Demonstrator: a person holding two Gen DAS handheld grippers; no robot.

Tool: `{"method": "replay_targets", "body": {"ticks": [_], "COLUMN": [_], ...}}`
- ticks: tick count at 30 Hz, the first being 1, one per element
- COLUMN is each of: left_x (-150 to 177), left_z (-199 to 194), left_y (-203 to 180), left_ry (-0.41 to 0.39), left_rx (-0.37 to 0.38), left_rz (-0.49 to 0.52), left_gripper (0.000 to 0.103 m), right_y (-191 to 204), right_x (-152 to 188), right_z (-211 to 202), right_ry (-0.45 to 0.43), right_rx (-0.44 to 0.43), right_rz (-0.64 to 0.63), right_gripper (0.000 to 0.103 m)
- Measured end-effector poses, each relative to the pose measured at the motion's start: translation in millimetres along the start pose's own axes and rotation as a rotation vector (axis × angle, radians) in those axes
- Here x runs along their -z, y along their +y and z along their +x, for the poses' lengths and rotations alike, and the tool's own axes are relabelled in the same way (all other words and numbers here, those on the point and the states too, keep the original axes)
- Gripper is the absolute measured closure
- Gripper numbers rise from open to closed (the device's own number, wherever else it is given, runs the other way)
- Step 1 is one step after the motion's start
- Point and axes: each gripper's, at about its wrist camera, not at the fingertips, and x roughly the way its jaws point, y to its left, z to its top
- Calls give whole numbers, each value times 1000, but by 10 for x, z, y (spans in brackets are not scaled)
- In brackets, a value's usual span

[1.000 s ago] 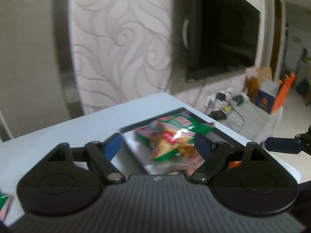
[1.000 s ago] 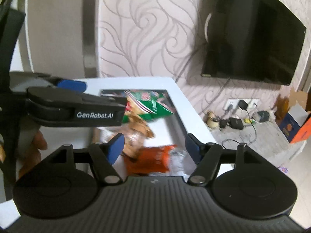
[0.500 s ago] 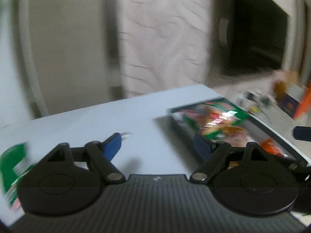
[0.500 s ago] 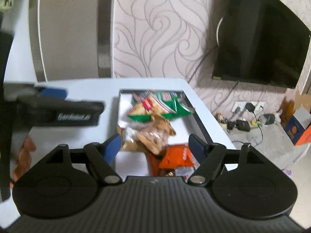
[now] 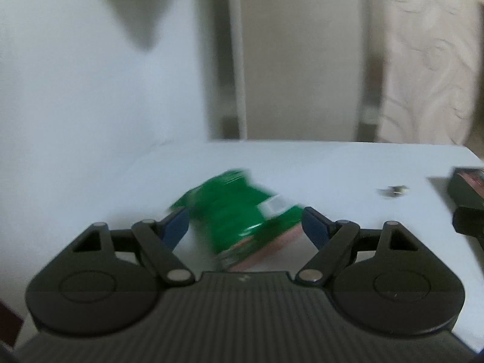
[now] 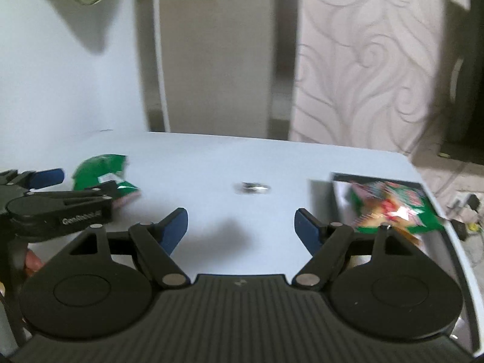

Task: Organize snacks
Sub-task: 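Move both tools back to the table toward the green chip bag and small candy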

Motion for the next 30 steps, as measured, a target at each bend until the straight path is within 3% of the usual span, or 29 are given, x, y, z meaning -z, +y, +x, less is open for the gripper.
{"method": "replay_targets", "body": {"ticks": [5,10,14,21,30], "left_x": [-60,-176,-186,-183,-362], "left_z": [286,468,672,699,685], "left_y": [326,396,444,506,955], "left_ry": [142,160,244,223,194], "left_rx": [24,77,112,125,144], "left_rz": [-178,-237,-273,-222,-255], "left_gripper": [20,20,20,20,20], "right_y": [219,275,232,234,897], "right_x": [-117,-181,-211,-553,-677], "right_z": [142,242,276,710,1505], "right_ry": [3,6,2,-8,45], "right_rx": [-48,-59,-47,-26,-126], "right_rz": [-26,-36,-45,-58,-245], "right_gripper": [20,20,20,20,20]}}
